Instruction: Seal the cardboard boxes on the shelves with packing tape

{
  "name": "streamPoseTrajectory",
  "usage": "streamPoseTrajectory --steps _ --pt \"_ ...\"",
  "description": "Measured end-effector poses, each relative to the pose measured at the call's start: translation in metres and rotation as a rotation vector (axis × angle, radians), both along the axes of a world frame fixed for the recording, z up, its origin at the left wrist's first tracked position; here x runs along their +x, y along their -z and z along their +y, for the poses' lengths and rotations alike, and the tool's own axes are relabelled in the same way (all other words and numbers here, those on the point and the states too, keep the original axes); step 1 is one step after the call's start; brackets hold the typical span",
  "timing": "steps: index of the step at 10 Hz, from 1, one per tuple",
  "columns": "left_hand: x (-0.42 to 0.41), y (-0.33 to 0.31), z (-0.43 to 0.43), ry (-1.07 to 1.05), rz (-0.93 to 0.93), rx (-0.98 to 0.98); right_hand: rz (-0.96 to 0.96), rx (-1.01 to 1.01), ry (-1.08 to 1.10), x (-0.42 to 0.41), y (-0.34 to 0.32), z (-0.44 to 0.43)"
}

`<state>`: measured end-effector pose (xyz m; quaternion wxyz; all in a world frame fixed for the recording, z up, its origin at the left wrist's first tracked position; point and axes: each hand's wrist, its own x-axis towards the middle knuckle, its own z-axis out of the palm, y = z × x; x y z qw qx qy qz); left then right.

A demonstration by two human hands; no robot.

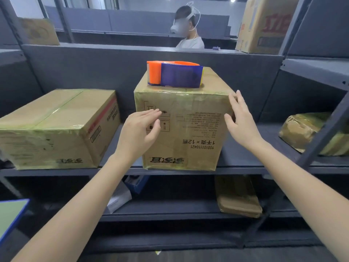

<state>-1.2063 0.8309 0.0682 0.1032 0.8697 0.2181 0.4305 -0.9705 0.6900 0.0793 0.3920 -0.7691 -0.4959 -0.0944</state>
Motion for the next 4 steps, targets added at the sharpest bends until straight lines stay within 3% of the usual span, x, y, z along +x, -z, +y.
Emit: streamPoseTrajectory --steps 2,4 --pt "-0.015 0.015 0.003 0.035 0.064 -0.105 0.045 -0.071 -0.001 -0.019 0.01 -0.011" --pt "-0.015 0.027 0.0 -0.01 0.157 -0.1 -0.037 -0.273 0.024 -0.034 0.025 -0.012"
